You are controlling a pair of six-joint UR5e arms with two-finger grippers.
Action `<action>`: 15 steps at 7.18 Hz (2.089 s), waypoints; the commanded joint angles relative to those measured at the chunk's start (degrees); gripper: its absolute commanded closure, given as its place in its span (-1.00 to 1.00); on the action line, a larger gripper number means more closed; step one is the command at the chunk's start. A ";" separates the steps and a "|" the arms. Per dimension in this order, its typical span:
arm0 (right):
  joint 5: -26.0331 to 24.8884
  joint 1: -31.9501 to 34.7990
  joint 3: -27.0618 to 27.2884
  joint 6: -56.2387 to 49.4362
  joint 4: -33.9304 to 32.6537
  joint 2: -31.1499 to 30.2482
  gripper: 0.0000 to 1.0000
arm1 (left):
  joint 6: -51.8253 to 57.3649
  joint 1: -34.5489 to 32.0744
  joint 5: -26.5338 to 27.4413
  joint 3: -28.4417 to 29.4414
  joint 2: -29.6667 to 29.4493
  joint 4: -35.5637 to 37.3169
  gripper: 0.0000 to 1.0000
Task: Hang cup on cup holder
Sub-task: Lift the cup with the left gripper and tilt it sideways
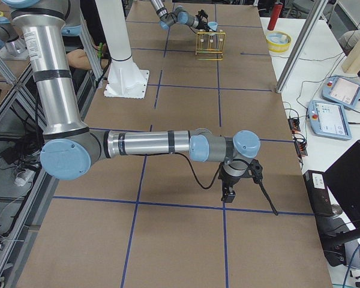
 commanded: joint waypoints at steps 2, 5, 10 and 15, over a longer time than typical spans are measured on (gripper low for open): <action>0.00 0.01 0.00 0.00 0.07 0.00 -1.00 | 1.52 -5.14 -7.32 -14.17 8.90 -0.08 1.00; 0.00 -0.07 0.00 0.00 -0.02 0.00 -1.00 | 1.18 -9.10 -9.81 -21.24 15.77 -15.64 1.00; 0.00 -0.07 0.00 0.00 0.07 0.00 -1.00 | -41.16 -8.59 -15.00 -23.00 16.67 -38.54 1.00; 0.00 0.01 0.00 0.00 0.07 0.00 -1.00 | -79.26 -4.12 -10.99 -22.91 13.95 -44.29 1.00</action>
